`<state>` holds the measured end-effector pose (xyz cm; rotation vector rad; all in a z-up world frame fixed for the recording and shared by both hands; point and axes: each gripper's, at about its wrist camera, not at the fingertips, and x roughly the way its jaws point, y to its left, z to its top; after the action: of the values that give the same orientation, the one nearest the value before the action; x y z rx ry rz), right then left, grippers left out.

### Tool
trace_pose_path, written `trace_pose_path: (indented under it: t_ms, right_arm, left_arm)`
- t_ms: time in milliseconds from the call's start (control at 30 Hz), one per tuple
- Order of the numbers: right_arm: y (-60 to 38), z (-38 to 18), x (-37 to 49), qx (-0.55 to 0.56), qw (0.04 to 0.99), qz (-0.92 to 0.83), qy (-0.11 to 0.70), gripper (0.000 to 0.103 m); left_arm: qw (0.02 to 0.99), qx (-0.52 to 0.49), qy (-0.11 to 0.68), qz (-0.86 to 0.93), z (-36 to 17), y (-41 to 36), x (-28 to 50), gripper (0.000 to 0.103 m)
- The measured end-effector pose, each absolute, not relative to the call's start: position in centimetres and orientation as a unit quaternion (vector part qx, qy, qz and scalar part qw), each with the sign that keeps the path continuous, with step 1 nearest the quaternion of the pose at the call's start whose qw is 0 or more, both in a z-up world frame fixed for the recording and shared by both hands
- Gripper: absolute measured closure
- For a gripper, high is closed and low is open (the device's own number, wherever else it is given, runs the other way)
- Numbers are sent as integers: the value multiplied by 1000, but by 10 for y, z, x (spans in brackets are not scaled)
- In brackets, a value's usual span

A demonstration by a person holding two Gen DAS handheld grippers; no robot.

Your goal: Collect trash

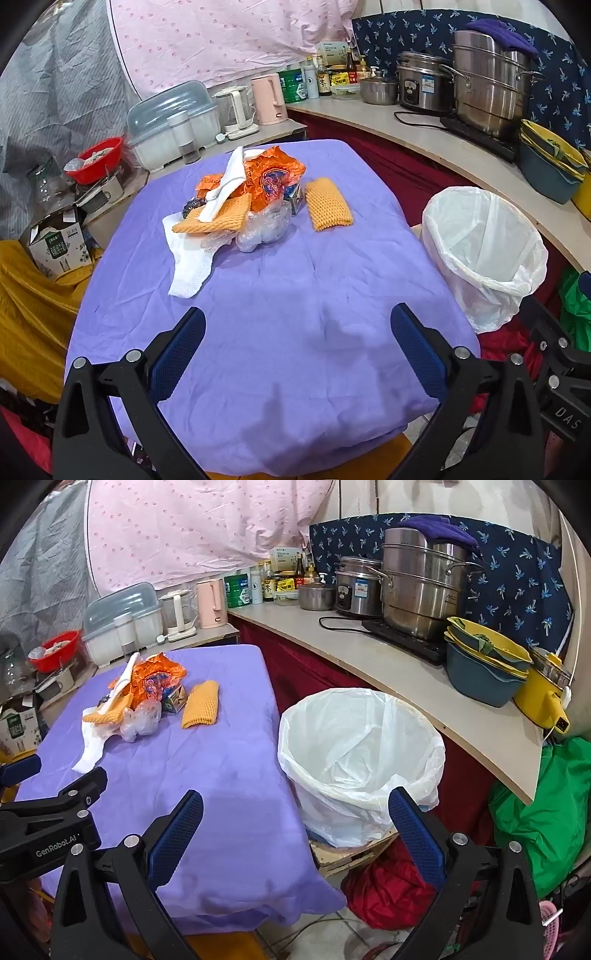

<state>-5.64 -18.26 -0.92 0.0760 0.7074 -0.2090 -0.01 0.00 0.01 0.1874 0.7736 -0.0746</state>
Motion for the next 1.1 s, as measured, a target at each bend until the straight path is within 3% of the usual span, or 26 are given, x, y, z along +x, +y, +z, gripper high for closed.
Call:
trace_pose_path:
  t_ms: [1100]
  right_arm:
    - [-191,-5,-66,40,934,-108,339,7]
  left_arm:
    - [922,98,372,-41,4,-8,-5,7]
